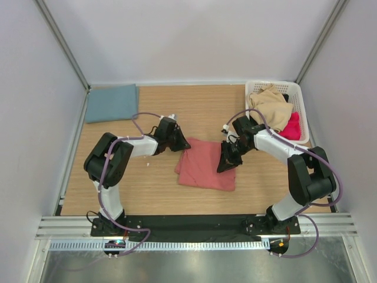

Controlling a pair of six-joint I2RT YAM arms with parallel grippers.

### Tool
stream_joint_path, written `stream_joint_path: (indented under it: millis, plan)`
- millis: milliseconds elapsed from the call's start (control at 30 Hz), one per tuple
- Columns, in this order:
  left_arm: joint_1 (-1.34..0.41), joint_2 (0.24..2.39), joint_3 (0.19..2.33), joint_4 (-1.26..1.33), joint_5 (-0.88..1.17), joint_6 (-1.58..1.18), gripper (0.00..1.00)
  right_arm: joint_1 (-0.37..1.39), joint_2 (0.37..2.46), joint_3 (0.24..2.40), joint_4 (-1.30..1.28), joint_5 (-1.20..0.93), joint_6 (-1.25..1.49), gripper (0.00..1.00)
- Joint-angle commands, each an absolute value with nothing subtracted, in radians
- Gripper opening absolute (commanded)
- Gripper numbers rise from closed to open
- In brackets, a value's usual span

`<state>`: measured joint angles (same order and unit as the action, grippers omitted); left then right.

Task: Fold and stack the t-shirts
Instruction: Neatly place the folded tshirt to the corner

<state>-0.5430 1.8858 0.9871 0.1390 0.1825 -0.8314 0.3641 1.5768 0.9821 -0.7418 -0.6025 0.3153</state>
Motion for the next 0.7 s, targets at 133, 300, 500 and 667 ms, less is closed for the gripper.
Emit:
stream_joint_path:
  millis: [133,300,500,667]
  plan:
    - [-0.545,1.745,0.979,-0.081,0.108,-0.632,0.00,0.357,1.517,0.980,-0.759,-0.598,0.296,0.15]
    - [-0.543,1.634,1.019,-0.198,0.014,-0.532,0.00,0.359,1.493,0.966,-0.772,-0.601,0.288,0.15]
    - [-0.526,1.586,1.064,-0.247,-0.029,-0.469,0.00,0.357,1.489,0.954,-0.775,-0.604,0.273,0.15]
    - [-0.509,1.582,1.097,-0.281,-0.061,-0.430,0.00,0.359,1.482,0.962,-0.772,-0.614,0.290,0.15]
